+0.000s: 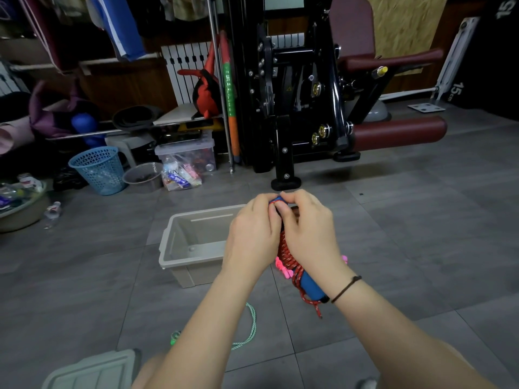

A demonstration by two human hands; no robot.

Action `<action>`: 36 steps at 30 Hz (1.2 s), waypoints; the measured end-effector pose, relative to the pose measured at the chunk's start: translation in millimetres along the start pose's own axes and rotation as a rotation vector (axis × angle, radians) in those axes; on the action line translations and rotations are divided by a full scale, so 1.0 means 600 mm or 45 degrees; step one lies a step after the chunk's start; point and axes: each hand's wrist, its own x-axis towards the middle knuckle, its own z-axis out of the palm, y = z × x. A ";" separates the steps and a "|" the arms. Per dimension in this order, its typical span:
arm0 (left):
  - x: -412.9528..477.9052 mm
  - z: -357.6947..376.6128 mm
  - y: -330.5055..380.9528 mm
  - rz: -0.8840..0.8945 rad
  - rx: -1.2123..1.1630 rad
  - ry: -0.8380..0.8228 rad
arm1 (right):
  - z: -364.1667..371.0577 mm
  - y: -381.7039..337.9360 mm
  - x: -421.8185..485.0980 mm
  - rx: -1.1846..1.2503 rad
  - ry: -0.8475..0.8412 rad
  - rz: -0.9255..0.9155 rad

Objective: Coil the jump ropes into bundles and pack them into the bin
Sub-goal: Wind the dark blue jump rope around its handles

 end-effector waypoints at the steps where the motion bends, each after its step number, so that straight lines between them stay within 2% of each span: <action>1: 0.000 0.003 0.001 -0.014 0.009 0.012 | 0.003 -0.001 0.000 -0.038 -0.018 -0.009; 7: 0.002 0.007 0.004 -0.029 0.086 0.049 | 0.003 -0.009 0.008 -0.171 -0.183 -0.042; 11: 0.003 0.011 0.006 -0.043 0.015 0.107 | -0.002 -0.004 0.014 -0.159 -0.159 -0.075; 14: -0.001 0.013 0.014 -0.007 -0.031 0.153 | -0.002 0.004 0.018 -0.047 -0.050 0.015; 16: -0.005 0.014 0.023 0.019 -0.099 0.157 | -0.006 0.010 0.024 0.131 0.048 0.145; 18: -0.006 0.015 0.029 0.010 -0.133 0.139 | -0.012 0.014 0.027 0.324 0.044 0.253; 23: 0.018 -0.004 0.023 -0.238 -0.260 0.073 | -0.018 0.020 0.024 0.646 -0.247 0.328; 25: 0.026 -0.015 0.010 -0.380 -0.363 -0.052 | -0.020 0.026 0.023 0.626 -0.338 0.273; 27: 0.030 -0.021 0.001 -0.477 -0.444 -0.174 | -0.021 0.032 0.023 0.519 -0.340 0.222; 29: 0.029 -0.024 0.002 -0.491 -0.377 -0.206 | -0.021 0.035 0.023 0.444 -0.335 0.189; 36: 0.024 -0.021 0.016 -0.450 -0.167 0.085 | -0.010 0.033 0.015 0.457 -0.240 0.194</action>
